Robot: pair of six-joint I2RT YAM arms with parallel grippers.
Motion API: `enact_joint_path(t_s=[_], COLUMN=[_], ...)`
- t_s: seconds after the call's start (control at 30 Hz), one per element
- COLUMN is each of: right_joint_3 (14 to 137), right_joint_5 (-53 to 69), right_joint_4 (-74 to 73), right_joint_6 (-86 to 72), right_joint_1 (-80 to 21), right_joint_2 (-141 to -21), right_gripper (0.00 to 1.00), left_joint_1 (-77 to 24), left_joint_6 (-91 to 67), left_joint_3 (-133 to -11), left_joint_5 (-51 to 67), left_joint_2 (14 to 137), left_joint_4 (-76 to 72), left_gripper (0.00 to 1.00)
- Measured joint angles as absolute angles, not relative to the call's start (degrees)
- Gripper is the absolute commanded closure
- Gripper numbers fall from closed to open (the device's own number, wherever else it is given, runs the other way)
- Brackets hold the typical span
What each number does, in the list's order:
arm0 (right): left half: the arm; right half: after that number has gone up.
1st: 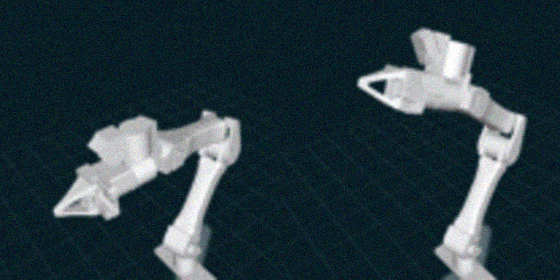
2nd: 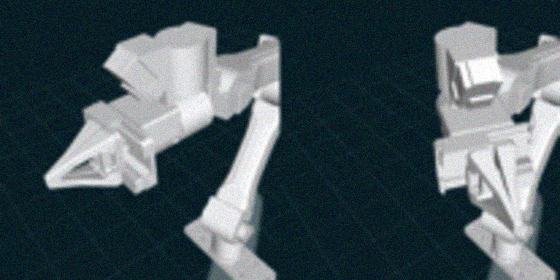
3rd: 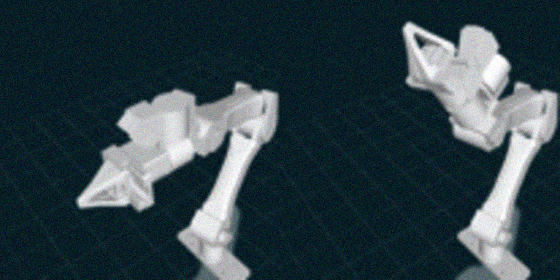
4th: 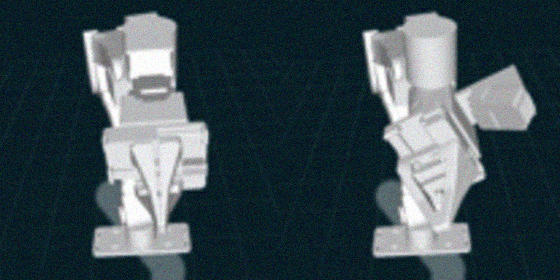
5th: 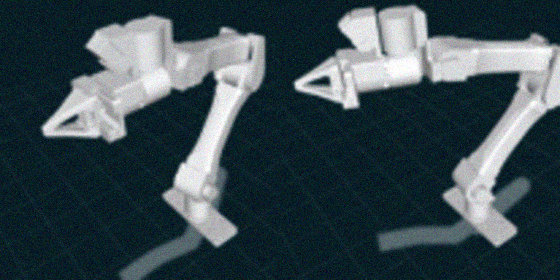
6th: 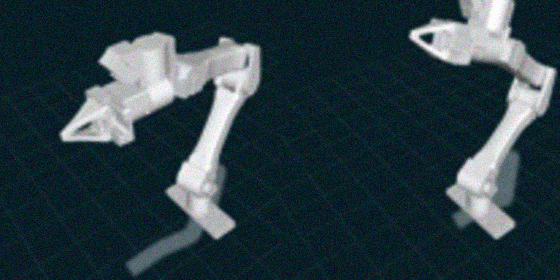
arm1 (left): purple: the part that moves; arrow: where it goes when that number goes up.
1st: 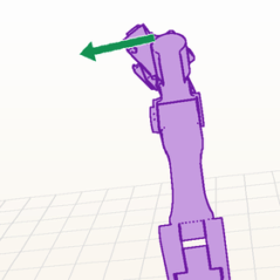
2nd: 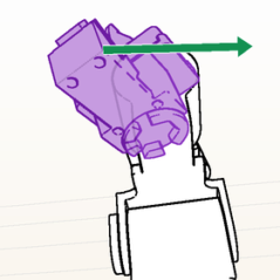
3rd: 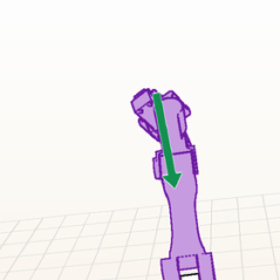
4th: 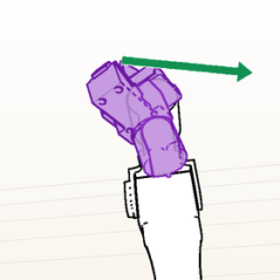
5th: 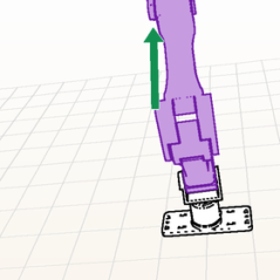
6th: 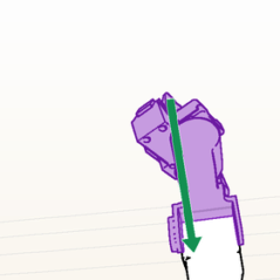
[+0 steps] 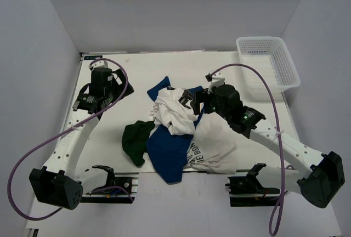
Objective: Fold and stack the t-shirts
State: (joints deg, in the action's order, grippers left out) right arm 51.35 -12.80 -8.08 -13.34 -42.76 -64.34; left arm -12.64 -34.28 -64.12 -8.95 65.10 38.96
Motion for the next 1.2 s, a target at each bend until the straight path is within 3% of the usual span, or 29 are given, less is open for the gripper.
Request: enact_joint_path(t_s=[0.23, 0.63, 0.73, 0.77, 0.83, 1.03, 1.2], right_joint_3=[55.4, 68.6, 69.0, 69.3, 69.4, 76.1, 83.9], right_joint_5=[-8.2, 4.6, 4.8, 4.7, 4.5, -3.5, -11.7], right_joint_4=[-10.1, -17.1, -18.7, -19.2, -19.7, -22.7, -21.2], right_joint_6=[-12.7, -10.0, -9.7, -10.0, -9.8, -12.9, -14.9], right_joint_1=[-42.8, -42.8, -42.8, -42.8, -42.8, -41.4, -34.5], right_joint_2=[-68.8, -95.1, -99.6, -101.0, -101.8, -100.3, -93.6], right_gripper=[0.10, 0.13, 0.41, 0.66, 1.00, 1.00, 1.00], left_joint_1=[-12.6, -12.6, -12.6, -12.6, -12.6, -12.6, -12.6], left_joint_6=[-33.4, -32.4, -32.1, -32.0, -31.9, -31.9, -31.9], left_joint_3=[-61.2, -59.8, -59.6, -59.5, -59.4, -59.3, -59.2], left_joint_5=[-7.3, -5.2, -5.3, -5.3, -5.3, -5.4, -5.5], left_joint_2=[64.7, 65.1, 65.1, 65.0, 65.0, 65.0, 65.0], left_joint_4=[37.7, 38.5, 38.7, 38.7, 38.7, 38.8, 38.8], left_gripper=[0.00, 0.00, 0.00, 0.00, 0.00, 0.00, 0.00])
